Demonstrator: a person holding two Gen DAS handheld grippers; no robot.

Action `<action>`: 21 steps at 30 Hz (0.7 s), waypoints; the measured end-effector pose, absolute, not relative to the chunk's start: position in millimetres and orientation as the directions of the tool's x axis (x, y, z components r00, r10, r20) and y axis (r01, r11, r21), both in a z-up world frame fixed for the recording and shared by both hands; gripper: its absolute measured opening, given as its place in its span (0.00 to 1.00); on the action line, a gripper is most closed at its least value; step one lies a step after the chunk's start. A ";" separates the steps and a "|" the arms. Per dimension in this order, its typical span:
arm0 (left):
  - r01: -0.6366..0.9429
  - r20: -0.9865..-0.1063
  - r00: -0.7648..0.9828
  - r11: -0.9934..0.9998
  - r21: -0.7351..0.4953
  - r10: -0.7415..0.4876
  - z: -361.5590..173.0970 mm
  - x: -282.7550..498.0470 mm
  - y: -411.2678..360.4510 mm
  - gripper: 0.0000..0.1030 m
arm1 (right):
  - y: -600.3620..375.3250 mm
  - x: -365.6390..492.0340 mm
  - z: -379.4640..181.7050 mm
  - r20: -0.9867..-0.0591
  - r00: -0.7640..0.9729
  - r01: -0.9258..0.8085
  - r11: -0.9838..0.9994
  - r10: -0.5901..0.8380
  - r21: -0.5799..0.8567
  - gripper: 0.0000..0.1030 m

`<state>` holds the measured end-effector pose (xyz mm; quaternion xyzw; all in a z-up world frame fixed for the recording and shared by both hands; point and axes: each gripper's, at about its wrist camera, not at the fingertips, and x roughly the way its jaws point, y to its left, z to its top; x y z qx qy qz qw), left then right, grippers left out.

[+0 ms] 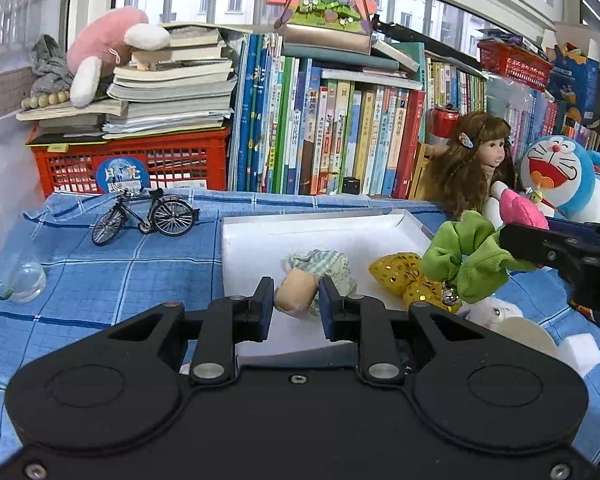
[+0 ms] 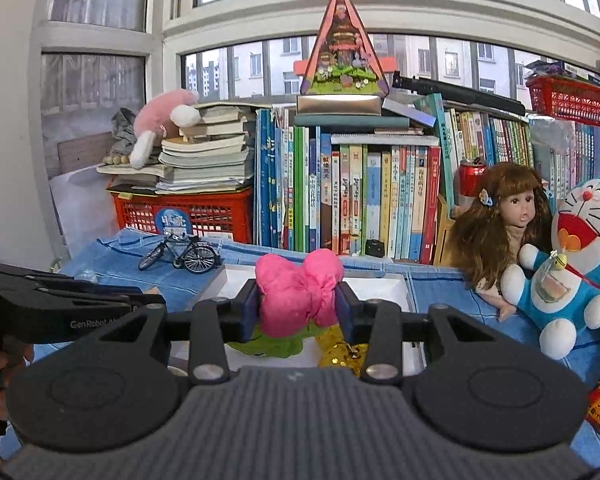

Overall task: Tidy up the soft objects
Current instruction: 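Carry the cork piece with the left gripper into the tray while the right gripper drops the scrunchie there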

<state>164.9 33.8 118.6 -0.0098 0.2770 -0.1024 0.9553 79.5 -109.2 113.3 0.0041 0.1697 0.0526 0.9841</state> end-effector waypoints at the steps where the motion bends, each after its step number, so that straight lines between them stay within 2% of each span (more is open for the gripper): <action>1: 0.192 -0.532 0.823 0.979 -0.074 -0.201 117.7 168.7 33.1 0.22 | -109.2 83.0 113.2 -0.341 0.935 -0.101 0.995 0.103 0.026 0.43; 10: 0.209 -0.593 0.772 0.972 -0.103 -0.229 112.5 211.5 32.1 0.22 | -110.9 120.7 118.7 -0.412 0.906 -0.093 0.995 0.094 0.023 0.43; 21: 0.173 -0.687 0.691 0.974 -0.145 -0.225 91.2 273.1 36.2 0.22 | -118.5 186.9 114.4 -0.555 0.830 -0.037 0.999 0.052 0.038 0.43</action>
